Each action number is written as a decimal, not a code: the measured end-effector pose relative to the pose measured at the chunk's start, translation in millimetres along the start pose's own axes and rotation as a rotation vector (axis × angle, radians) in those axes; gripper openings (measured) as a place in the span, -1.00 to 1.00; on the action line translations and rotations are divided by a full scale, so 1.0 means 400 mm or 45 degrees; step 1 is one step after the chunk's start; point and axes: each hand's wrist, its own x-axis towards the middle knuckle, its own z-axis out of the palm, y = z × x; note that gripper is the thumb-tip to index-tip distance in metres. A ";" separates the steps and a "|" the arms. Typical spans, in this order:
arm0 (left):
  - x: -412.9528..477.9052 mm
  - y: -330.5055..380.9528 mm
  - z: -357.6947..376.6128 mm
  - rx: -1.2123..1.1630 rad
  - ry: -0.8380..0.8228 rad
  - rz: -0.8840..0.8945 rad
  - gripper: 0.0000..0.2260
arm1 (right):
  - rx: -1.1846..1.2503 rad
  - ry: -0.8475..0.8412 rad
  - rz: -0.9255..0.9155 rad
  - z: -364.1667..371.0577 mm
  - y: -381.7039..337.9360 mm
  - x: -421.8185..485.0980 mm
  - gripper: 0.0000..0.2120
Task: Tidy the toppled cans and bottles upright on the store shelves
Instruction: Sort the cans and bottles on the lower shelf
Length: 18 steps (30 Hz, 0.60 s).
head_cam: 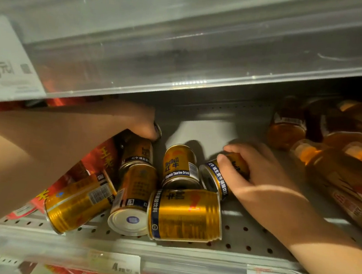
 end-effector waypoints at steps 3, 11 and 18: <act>-0.013 0.008 -0.010 -0.070 -0.018 0.133 -0.54 | 0.002 0.056 -0.020 0.000 0.003 -0.001 -0.68; -0.025 0.038 -0.008 0.125 0.036 0.167 -0.73 | -0.016 0.072 -0.094 -0.023 -0.015 0.001 -0.70; -0.017 0.030 0.012 0.047 0.058 0.177 -0.58 | 0.007 0.083 -0.012 -0.035 -0.023 0.001 -0.66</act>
